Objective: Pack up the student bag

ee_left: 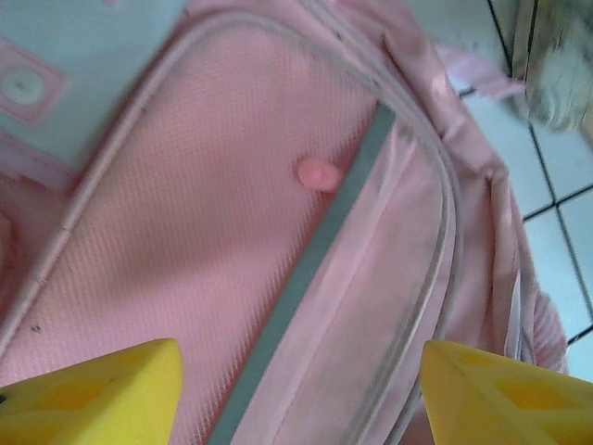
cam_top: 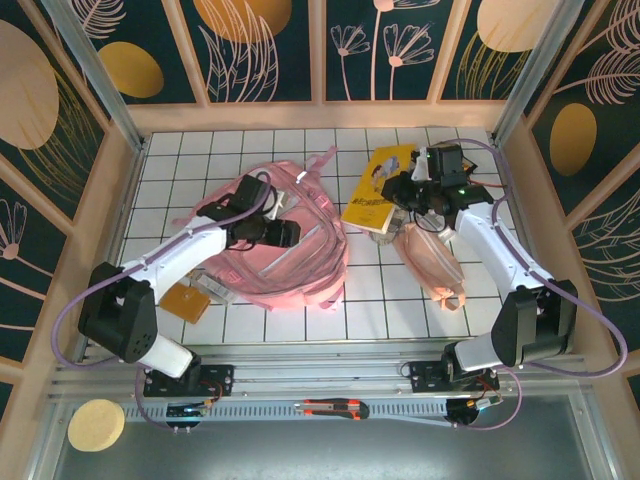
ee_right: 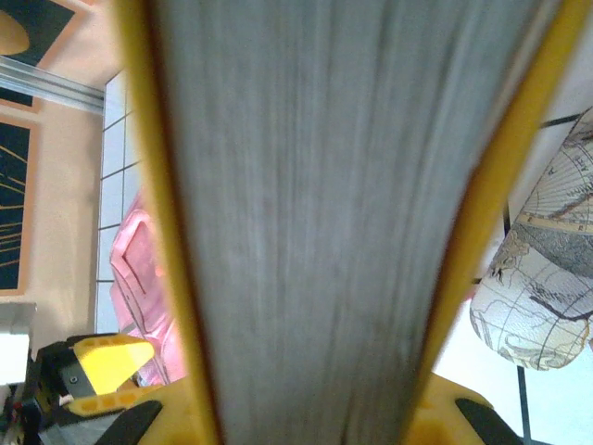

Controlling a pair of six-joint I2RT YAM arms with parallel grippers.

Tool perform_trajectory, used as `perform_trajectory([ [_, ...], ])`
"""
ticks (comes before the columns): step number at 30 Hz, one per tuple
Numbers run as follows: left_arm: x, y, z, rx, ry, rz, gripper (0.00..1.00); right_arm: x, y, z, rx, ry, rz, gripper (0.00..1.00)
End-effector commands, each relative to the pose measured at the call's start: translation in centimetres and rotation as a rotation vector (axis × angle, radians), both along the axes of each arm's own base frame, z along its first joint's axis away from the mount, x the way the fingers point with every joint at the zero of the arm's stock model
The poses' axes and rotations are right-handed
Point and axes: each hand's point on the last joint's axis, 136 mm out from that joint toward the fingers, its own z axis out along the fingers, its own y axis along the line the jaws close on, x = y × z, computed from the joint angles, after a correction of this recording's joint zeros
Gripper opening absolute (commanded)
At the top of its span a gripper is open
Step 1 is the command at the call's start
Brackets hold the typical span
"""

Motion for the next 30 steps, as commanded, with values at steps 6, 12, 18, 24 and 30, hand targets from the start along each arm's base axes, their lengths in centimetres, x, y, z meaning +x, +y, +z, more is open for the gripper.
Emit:
perform_trajectory([
  [6, -2.3, -1.2, -3.1, 0.19, 0.028, -0.095, 0.7, -1.9, 0.2, 0.2, 0.009, -0.031, 0.022, 0.0],
  [12, -2.7, -3.2, -4.1, 0.217, 0.015, -0.146, 0.7, -2.8, 0.3, -0.4, 0.005, -0.019, 0.03, 0.0],
  [18, -2.7, -4.3, -5.0, 0.258, 0.004, -0.179, 0.67, -3.0, 0.6, -0.3, 0.025, -0.021, 0.036, 0.0],
  [24, -2.0, -4.5, -6.7, 0.309, 0.009, -0.181, 0.6, -3.2, 0.7, 0.0, 0.031, -0.029, 0.045, 0.0],
  [30, -0.6, -4.8, -7.1, 0.34, -0.004, -0.158, 0.46, -3.5, 0.7, 0.1, 0.043, -0.032, 0.043, 0.0],
])
